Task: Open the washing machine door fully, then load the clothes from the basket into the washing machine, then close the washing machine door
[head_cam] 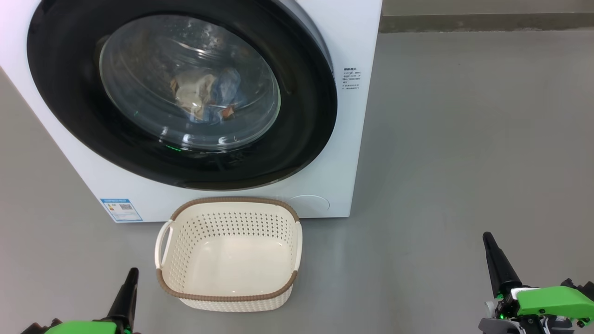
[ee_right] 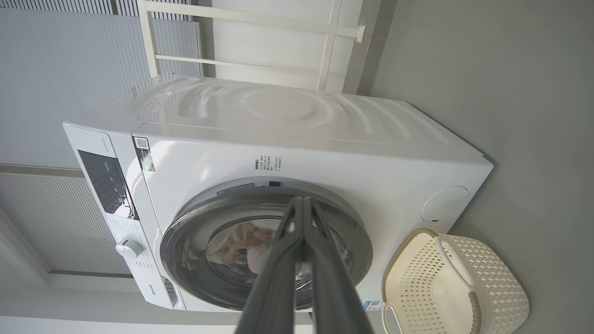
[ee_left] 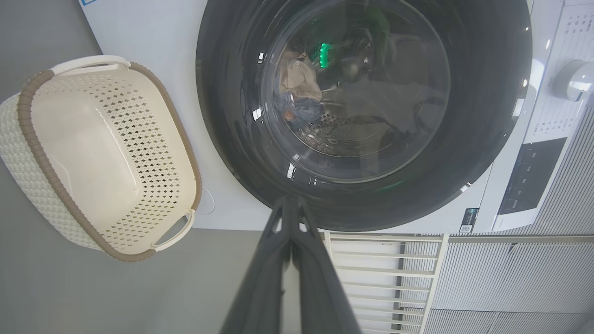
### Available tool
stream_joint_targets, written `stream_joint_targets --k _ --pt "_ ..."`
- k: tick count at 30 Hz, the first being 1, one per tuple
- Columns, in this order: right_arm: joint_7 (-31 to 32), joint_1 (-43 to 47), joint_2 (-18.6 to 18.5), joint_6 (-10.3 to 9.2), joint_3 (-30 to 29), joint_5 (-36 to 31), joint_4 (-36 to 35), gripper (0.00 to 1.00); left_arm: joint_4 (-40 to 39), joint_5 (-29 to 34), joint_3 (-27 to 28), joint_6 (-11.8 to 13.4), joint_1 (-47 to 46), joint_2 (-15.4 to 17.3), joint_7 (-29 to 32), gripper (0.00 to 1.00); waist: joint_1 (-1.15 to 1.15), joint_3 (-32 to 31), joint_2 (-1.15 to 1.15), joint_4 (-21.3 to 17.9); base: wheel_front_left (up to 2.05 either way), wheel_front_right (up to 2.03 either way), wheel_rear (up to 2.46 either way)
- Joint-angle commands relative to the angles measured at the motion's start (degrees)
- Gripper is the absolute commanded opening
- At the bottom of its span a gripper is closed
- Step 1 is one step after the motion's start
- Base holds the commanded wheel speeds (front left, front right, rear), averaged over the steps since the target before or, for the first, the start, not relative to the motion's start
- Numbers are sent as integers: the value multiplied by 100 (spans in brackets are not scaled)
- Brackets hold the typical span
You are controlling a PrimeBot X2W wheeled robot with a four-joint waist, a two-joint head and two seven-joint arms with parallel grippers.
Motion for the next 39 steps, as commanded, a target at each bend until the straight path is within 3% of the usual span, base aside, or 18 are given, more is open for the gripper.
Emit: stream_joint_targets --k 1,8,39 --pt "56 -82 -9 9 104 163 -198 0 -170 -130 225 -15 -289 53 64 0 0 -3 0 0 0 0 0" --pt "166 -80 7 9 85 528 -256 0 -185 -457 302 -15 -317 -16 175 0 0 -17 0 1 0 0 0" --pt "166 -80 7 9 86 529 -256 0 -185 -451 310 -15 -318 -21 181 0 0 -17 0 1 0 0 0"
